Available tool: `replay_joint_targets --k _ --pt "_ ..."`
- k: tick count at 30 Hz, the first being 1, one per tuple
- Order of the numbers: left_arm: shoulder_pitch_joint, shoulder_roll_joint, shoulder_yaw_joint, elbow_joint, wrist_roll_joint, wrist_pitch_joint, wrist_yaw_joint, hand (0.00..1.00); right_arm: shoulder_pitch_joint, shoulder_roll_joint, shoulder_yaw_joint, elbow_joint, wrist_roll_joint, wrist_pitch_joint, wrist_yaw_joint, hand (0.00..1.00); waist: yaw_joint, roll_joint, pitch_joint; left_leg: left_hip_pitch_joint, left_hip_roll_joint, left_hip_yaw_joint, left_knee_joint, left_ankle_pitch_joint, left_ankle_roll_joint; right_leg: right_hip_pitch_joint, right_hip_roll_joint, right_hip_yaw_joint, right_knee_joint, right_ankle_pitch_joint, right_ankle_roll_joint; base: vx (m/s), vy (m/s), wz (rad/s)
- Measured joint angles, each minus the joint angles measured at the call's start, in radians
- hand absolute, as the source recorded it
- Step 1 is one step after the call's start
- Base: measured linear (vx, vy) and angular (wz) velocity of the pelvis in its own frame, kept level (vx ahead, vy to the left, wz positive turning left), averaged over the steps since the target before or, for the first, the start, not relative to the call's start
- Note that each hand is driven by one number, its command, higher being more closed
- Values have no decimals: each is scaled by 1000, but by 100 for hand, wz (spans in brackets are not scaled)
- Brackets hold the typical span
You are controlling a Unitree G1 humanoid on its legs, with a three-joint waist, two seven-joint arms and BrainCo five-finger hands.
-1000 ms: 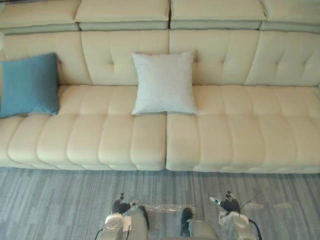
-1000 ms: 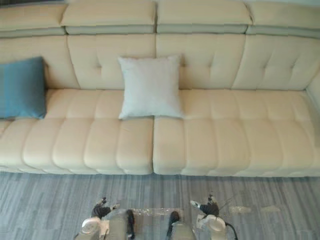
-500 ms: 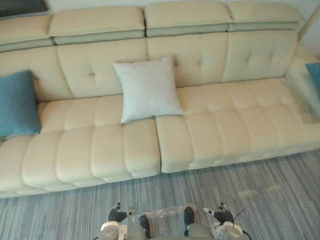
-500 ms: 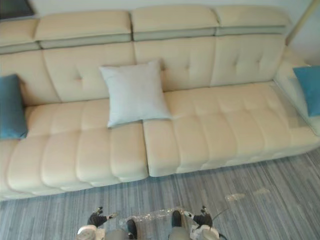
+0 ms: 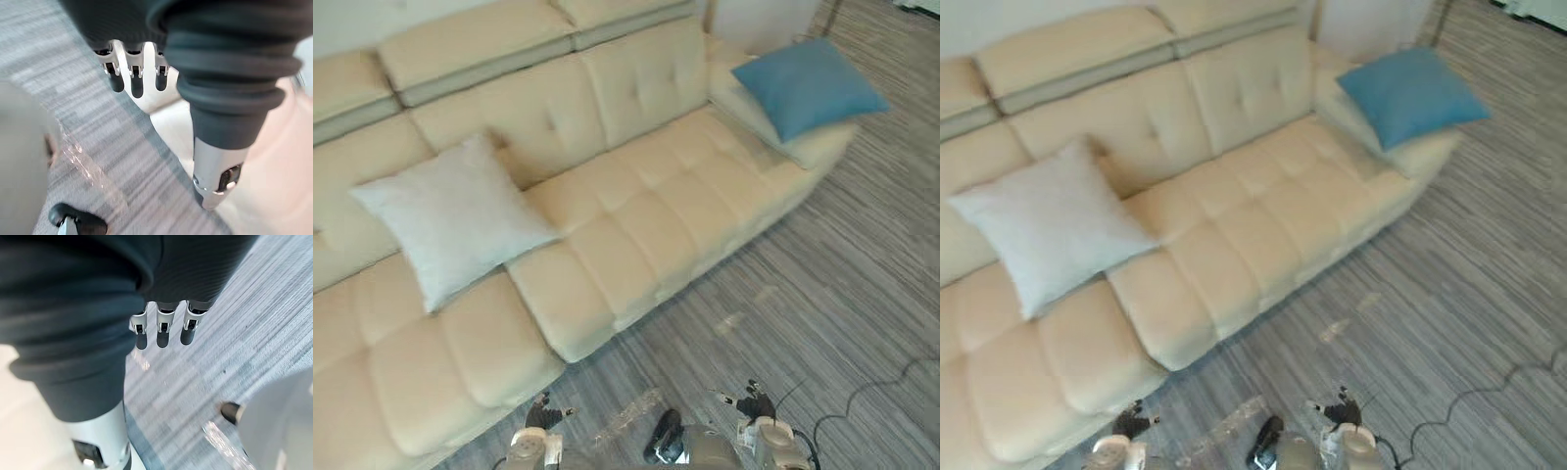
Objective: Pick up cushions and gather them together orderly.
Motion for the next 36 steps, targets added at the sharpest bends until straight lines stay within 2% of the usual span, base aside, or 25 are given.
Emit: replay_joint_targets --k 1,2,4,7,9,10,11,12,14,15,16,17,18,19,20,21,22,25,27,28,30,31,33,34,36 --pt "1 -15 -1 -8 -2 -3 -1 0 13 -1 -14 1 2 0 -2 0 2 4 2 -59 -44 -113 98 -43 -43 45 18 50 -38 2 -8 205 -124 -77" --pt "0 -16 -1 -9 -3 -3 -1 0 15 -1 -19 3 2 0 -3 0 2 3 3 -69 -61 -132 100 -55 -52 51 19 62 -46 -1 -12 271 -100 -79" --pt "1 -16 -8 -24 -6 -4 0 0 18 1 -42 6 3 2 -7 0 13 -3 11 -117 -163 -201 47 -104 -74 83 17 133 -73 -2 -15 191 -17 -95" --pt "3 -21 -14 -33 -25 -5 1 0 12 8 -56 6 5 4 -13 0 29 12 23 -172 -307 -312 -249 -105 -93 123 12 248 -88 -1 10 258 80 -123" --pt "0 -28 -17 -34 -31 -5 2 0 7 11 -73 6 5 4 -18 0 35 26 29 -187 -368 -412 -454 -40 -108 145 12 304 -99 -11 32 298 182 -110" --pt "3 -30 -17 -33 -40 -5 4 0 13 18 -71 7 7 4 -23 0 53 33 30 -175 -386 -469 -560 100 -129 164 19 366 -116 -22 61 353 229 -113" --pt "4 -29 -17 -33 -41 -5 4 0 13 21 -71 7 7 4 -24 0 59 33 30 -162 -388 -472 -563 132 -118 173 24 388 -122 -25 72 325 203 -107" --pt "2 -26 -16 -30 -42 -4 5 0 10 31 -70 7 8 4 -29 0 64 26 30 -157 -396 -466 -553 138 -73 179 19 414 -127 -30 84 306 153 -48" --pt "-18 -8 -17 -31 -48 -5 3 0 5 52 -70 6 10 3 -35 0 61 -6 42 -175 -407 -428 -463 59 -47 188 -8 453 -111 -53 115 378 176 -51" --pt "-21 -6 -15 -33 -64 -6 2 0 3 54 -70 7 9 4 -35 0 74 -18 48 -173 -404 -399 -413 9 -32 182 -18 480 -76 -72 128 358 169 -75" --pt "-21 -6 -16 -32 -66 -6 2 0 -2 49 -70 7 9 4 -36 0 75 -18 46 -163 -399 -375 -381 -35 -26 162 -24 499 -4 -88 146 342 181 -93" --pt "-18 -6 -16 -27 -69 -4 3 0 -13 47 -69 7 8 3 -37 0 76 -18 45 -129 -392 -335 -377 -73 -27 99 -36 527 151 -106 176 395 207 -98" --pt "-10 0 -25 -26 -70 -2 3 0 -21 49 -59 4 2 3 -37 0 67 -23 44 -83 -394 -295 -389 -92 -16 10 -64 529 348 -108 251 318 164 -87" --pt "-7 9 -47 -24 -70 0 3 0 -20 50 -53 4 1 2 -36 0 59 -23 44 -54 -395 -278 -393 -107 -12 -33 -85 518 449 -105 289 332 117 -60" --pt "-8 18 -70 -23 -70 2 2 0 -23 50 -50 4 1 2 -36 0 58 -23 44 -23 -400 -268 -399 -121 -7 -72 -110 481 538 -115 283 370 73 -40" --pt "-11 27 -92 -24 -70 3 3 0 -17 48 -51 5 1 5 -36 0 56 -25 44 21 -403 -244 -424 -126 -7 -117 -152 412 597 -137 243 551 40 -44" --pt "-15 30 -101 -26 -71 3 6 0 -22 45 -50 5 0 7 -37 0 49 -14 46 71 -397 -235 -467 -126 -8 -161 -195 278 575 -162 184 404 6 -38" --pt "-32 30 -104 -35 -80 5 9 0 -37 36 -50 1 0 8 -36 0 45 19 63 133 -352 -221 -513 -125 -12 -230 -196 135 446 -154 137 423 -104 -33" --pt "-36 31 -112 -33 -79 5 9 0 -44 25 -49 -2 -1 8 -37 0 43 20 62 176 -341 -221 -537 -121 -56 -266 -179 131 274 -50 133 448 -215 -6" --pt "-32 36 -114 -23 -78 5 9 0 -17 25 -51 -3 1 8 -36 0 38 -12 51 214 -353 -234 -529 -144 -99 -270 -171 194 183 115 39 507 -276 18" --pt "-30 9 -113 -9 -77 5 12 0 -21 -1 -50 -5 -1 10 -37 0 31 26 30 205 -305 -258 -469 -144 -126 -268 -148 177 237 54 25 522 -287 6" --pt "-30 -11 -114 -13 -78 2 9 0 -20 -3 -51 -27 -1 9 -37 0 29 24 24 132 -284 -287 -325 -92 -161 -259 -137 175 235 12 12 517 -301 -7" --pt "-28 -31 -114 -12 -81 -1 6 0 -17 -13 -50 -35 0 9 -38 0 19 32 29 30 -247 -327 -107 37 -132 -198 -110 163 197 -14 4 469 -277 -1" --pt "-27 -33 -114 -14 -82 -4 1 0 7 2 -50 -29 2 15 -40 0 20 27 43 -31 -204 -337 103 69 -83 -83 -76 154 123 -32 -8 490 -251 1" --pt "-26 -23 -115 -23 -84 -7 1 0 24 8 -51 -27 3 16 -46 0 25 14 49 -55 -212 -325 220 -6 -72 35 -59 154 56 -48 -11 500 -223 2"
